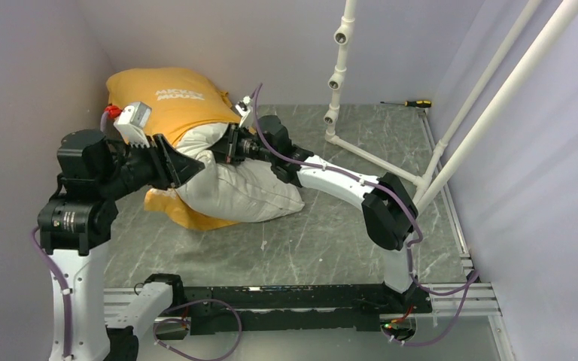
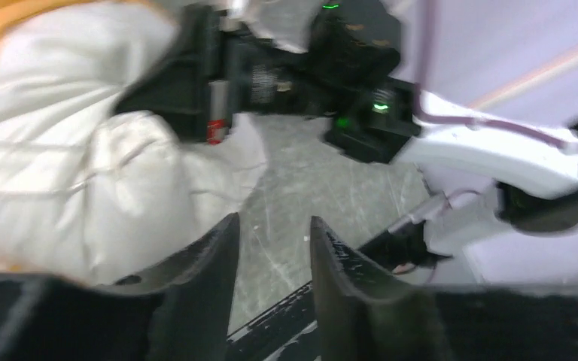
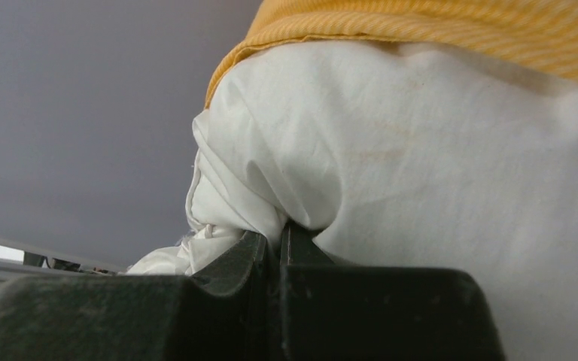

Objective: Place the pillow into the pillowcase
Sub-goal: Stuff the pillow into the pillowcase.

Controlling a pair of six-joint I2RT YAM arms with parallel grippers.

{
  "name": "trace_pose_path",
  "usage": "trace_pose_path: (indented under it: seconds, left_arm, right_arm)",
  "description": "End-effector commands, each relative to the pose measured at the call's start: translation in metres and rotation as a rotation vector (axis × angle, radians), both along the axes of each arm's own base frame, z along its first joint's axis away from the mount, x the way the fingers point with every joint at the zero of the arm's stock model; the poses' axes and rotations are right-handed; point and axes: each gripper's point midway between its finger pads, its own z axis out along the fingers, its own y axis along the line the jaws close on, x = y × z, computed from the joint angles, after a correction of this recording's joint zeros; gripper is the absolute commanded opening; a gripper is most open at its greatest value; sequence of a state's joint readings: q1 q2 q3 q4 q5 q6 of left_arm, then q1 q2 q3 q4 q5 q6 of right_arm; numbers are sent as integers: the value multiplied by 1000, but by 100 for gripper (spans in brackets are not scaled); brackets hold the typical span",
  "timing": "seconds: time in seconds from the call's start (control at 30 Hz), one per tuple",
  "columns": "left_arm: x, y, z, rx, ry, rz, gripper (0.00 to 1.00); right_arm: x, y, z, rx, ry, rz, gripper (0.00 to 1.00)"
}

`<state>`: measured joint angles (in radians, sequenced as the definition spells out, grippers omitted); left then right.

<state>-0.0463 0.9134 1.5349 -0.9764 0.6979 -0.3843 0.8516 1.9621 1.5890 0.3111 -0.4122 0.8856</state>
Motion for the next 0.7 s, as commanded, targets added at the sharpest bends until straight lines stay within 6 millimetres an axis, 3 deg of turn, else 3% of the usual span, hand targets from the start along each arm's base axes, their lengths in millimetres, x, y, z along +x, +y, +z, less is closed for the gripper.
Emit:
trace_pose_path:
  seconds: [0.0, 0.07, 0.13, 0.27, 0.43, 0.53, 0.67]
  left_arm:
    - [31, 67, -88, 294, 306, 355, 65]
    - [41, 99, -125, 416, 408, 507, 84]
    - [44, 132, -159, 533, 503, 653, 95]
    - [54, 155, -191, 474, 561, 710, 99]
    - [75, 158, -221, 409, 559, 652, 99]
    - [82, 155, -213, 289, 496, 584, 100]
    - [76, 140, -171, 227, 360, 554, 99]
  right_arm:
    - [24, -16, 37, 83, -53, -129, 0]
    - [22, -18, 35, 77, -53, -128, 0]
    - [20, -19, 32, 63, -52, -120, 0]
    - [18, -19, 29, 50, -48, -102, 0]
    - [17, -17, 22, 46, -33, -84, 0]
    - [20, -19, 18, 29, -27, -92, 0]
    - [30, -28, 4, -26, 4, -160, 0]
